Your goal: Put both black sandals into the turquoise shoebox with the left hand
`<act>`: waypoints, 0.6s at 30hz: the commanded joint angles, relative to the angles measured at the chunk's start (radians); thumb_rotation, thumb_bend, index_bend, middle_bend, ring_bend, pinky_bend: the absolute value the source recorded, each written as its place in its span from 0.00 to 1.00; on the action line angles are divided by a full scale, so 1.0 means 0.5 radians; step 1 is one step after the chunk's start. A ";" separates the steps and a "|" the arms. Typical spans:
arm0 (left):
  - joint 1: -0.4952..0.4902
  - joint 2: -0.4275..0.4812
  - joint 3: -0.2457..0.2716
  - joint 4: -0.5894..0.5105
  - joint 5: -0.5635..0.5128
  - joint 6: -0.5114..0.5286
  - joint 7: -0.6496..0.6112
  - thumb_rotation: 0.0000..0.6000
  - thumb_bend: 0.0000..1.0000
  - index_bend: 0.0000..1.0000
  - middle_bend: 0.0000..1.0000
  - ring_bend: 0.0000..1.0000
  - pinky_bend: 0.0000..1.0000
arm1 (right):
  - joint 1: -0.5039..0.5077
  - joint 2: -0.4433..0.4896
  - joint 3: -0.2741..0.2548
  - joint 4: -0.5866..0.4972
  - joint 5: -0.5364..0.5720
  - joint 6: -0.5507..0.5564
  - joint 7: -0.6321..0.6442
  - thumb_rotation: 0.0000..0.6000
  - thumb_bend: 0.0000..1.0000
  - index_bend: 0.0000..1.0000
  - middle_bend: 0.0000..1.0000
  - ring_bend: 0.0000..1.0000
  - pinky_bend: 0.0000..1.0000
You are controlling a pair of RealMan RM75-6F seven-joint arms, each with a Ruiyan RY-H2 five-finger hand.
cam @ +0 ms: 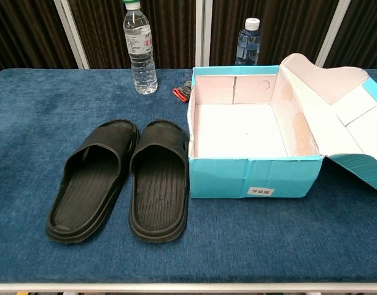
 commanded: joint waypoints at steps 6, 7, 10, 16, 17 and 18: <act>-0.480 -0.122 -0.186 -0.196 -0.324 -0.581 0.180 1.00 0.00 0.17 0.16 0.66 0.74 | 0.008 0.017 -0.005 0.006 -0.008 -0.009 0.016 1.00 0.09 0.03 0.08 0.00 0.06; -0.527 -0.148 -0.197 -0.203 -0.375 -0.638 0.213 1.00 0.00 0.17 0.16 0.67 0.75 | 0.008 0.020 -0.005 0.007 -0.008 -0.009 0.017 1.00 0.09 0.03 0.08 0.00 0.06; -0.684 -0.230 -0.216 -0.205 -0.586 -0.815 0.375 1.00 0.00 0.17 0.16 0.69 0.78 | 0.008 0.025 -0.005 0.008 -0.004 -0.009 0.023 1.00 0.09 0.03 0.08 0.00 0.06; -0.965 -0.423 -0.183 -0.210 -1.157 -0.908 0.806 1.00 0.00 0.13 0.14 0.70 0.79 | 0.005 0.030 -0.010 0.018 0.000 -0.010 0.039 1.00 0.09 0.03 0.08 0.00 0.06; -1.002 -0.453 -0.174 -0.214 -1.252 -0.899 0.852 1.00 0.00 0.13 0.13 0.70 0.80 | 0.005 0.031 -0.011 0.020 0.001 -0.011 0.043 1.00 0.09 0.03 0.08 0.00 0.06; -1.052 -0.487 -0.161 -0.217 -1.376 -0.887 0.910 1.00 0.00 0.12 0.13 0.70 0.80 | 0.005 0.033 -0.012 0.022 0.001 -0.012 0.049 1.00 0.09 0.03 0.08 0.00 0.06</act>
